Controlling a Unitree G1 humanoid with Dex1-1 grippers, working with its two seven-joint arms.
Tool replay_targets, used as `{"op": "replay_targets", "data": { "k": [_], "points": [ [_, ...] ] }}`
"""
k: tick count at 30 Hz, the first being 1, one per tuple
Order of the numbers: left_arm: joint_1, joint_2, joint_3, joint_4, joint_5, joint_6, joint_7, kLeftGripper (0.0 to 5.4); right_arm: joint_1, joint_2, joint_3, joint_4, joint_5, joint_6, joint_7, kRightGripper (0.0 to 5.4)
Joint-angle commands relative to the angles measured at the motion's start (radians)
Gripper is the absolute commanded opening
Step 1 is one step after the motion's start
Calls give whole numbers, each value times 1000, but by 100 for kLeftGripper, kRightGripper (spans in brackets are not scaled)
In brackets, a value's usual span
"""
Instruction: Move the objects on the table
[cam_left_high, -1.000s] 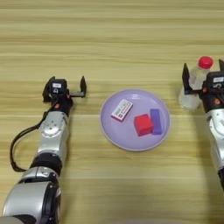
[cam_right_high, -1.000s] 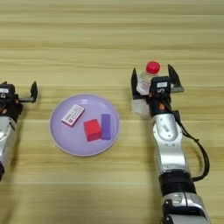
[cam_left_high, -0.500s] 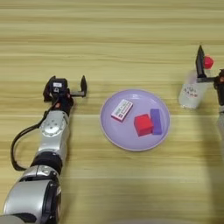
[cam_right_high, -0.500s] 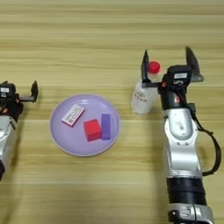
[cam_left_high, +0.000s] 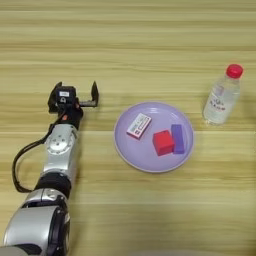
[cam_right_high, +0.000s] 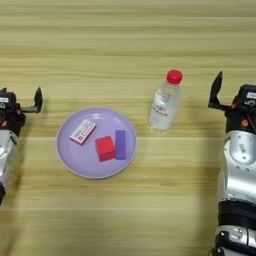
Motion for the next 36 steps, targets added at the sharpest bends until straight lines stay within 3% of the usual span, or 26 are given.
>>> {"op": "replay_targets", "data": {
  "k": [1,4,6,10,14,17,19,23,28,32,36],
  "points": [
    [51,-2,-19,-135,12,6,1,540,-36,-2,26,160,-8,-12,17,535],
    [104,-7,-54,-270,-5,47,-55,540,-59,1,40,248,-8,-48,20,535],
    [144,-5,-82,-362,-46,90,-132,540,-74,0,46,299,-6,-66,23,535],
    [216,30,-122,-494,-88,146,-255,540,-101,-11,49,389,-1,-104,28,535],
    [259,75,-143,-529,-115,177,-384,540,-119,-17,50,438,1,-126,27,535],
    [305,116,-202,-544,-123,208,-521,540,-125,-19,52,454,2,-137,27,535],
    [340,129,-227,-570,-156,247,-597,540,-128,-20,53,461,3,-141,27,535],
    [394,146,-286,-618,-141,272,-682,540,-133,-21,55,472,4,-150,27,535],
    [402,135,-359,-624,-85,270,-702,540,-139,-22,58,480,6,-153,27,535],
    [358,81,-400,-607,-52,291,-666,540,-139,-22,58,482,8,-154,26,535],
    [333,56,-428,-604,-19,290,-647,540,-137,-18,58,479,11,-154,24,535]
  ]
}}
